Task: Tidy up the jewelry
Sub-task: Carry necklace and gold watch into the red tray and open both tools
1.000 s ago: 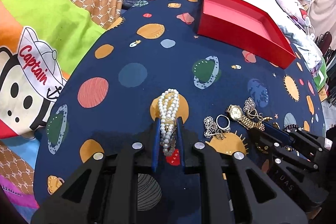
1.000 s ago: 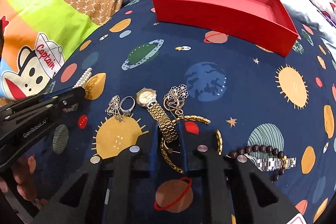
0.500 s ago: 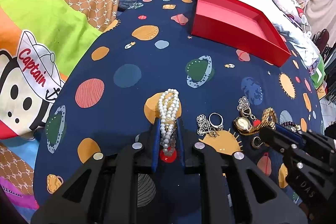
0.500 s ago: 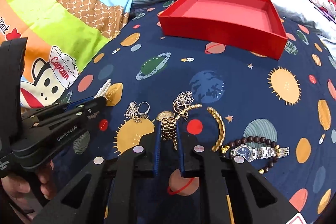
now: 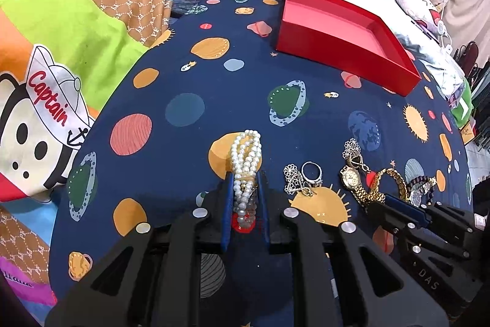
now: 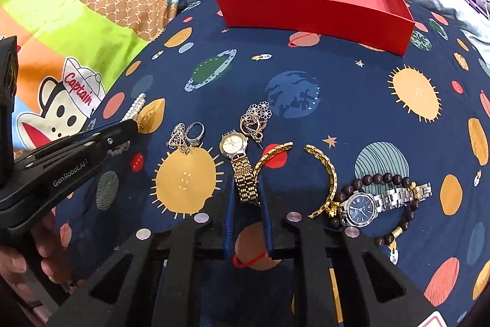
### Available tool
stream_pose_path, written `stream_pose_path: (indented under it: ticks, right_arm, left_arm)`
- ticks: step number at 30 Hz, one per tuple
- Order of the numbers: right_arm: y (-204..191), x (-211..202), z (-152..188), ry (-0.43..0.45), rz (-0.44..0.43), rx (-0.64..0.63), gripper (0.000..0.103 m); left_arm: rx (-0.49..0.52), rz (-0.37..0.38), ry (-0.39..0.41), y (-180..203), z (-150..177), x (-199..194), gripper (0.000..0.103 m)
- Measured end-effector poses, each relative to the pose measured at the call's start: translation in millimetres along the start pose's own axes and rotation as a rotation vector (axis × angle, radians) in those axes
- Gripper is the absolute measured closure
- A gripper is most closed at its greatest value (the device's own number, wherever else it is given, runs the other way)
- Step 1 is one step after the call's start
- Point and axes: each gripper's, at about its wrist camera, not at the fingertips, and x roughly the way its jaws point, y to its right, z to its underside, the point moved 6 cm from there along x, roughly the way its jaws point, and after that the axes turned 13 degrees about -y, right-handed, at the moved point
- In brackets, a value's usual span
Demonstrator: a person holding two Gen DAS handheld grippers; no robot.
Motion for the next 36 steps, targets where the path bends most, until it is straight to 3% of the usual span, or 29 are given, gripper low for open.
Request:
stream_pose_path:
  ticks: [12, 22, 30, 36]
  right_arm:
    - [-13, -27, -5, 0.058, -0.044, -0.016, 0.091]
    - [-16, -87, -35, 0.143, -0.048, -0.046, 0.091]
    - [12, -129, -89, 0.207, 0.057, -0.077, 0.091]
    - [64, -138, -176, 0.248, 0.129, -0.038, 0.091]
  left_arm:
    - [0.007, 0.004, 0.003, 4, -1, -1, 0.089]
    - [0.032, 0.031, 0.033, 7, -21, -20, 0.089]
    - [0.148, 0.101, 0.037, 30, -82, -39, 0.089]
    - [0.215, 0.22, 0.01, 69, -172, -33, 0.089]
